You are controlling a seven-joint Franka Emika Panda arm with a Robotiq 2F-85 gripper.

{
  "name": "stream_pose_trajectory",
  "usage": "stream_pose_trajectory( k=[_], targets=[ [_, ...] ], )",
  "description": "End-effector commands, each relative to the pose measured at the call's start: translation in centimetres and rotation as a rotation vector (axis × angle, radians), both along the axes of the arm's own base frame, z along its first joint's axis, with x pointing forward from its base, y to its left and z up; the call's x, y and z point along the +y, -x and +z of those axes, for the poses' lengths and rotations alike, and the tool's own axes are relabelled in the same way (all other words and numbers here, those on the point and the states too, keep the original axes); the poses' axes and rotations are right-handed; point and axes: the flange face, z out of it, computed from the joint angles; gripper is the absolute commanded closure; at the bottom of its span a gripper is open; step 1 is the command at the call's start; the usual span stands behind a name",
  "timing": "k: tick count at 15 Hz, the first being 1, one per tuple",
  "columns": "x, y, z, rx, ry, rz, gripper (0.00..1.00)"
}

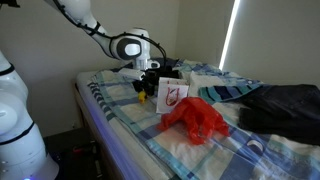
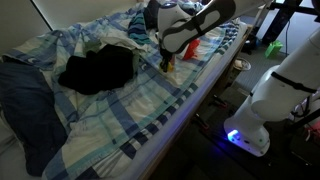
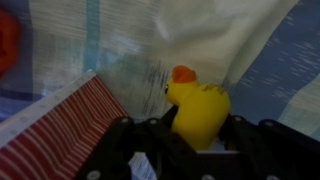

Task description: Pick up the rubber duck and put it in the gift bag

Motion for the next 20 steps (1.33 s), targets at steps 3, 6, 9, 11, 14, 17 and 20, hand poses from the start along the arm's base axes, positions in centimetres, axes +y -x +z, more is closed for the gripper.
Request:
stream_pose_trajectory(
  k=[3, 6, 9, 11, 14, 17, 20],
  targets=[
    [0.1, 0.1, 0.7, -0.013, 0.0, 0.001, 0.91],
    [0.3, 0.3, 2.1, -0.034, -0.001, -0.003, 0.91],
    [0.4, 0.5, 4.0, -0.053, 0.003, -0.016, 0.91],
    [0.6, 0.5, 5.6, -0.072, 0.0, -0.022, 0.91],
    [0.8, 0.7, 8.4, -0.125, -0.004, -0.021, 0.91],
    [0.9, 0.6, 11.6, -0.187, -0.01, -0.026, 0.91],
    [0.7, 0.2, 14.2, -0.232, -0.017, -0.047, 0.91]
  ],
)
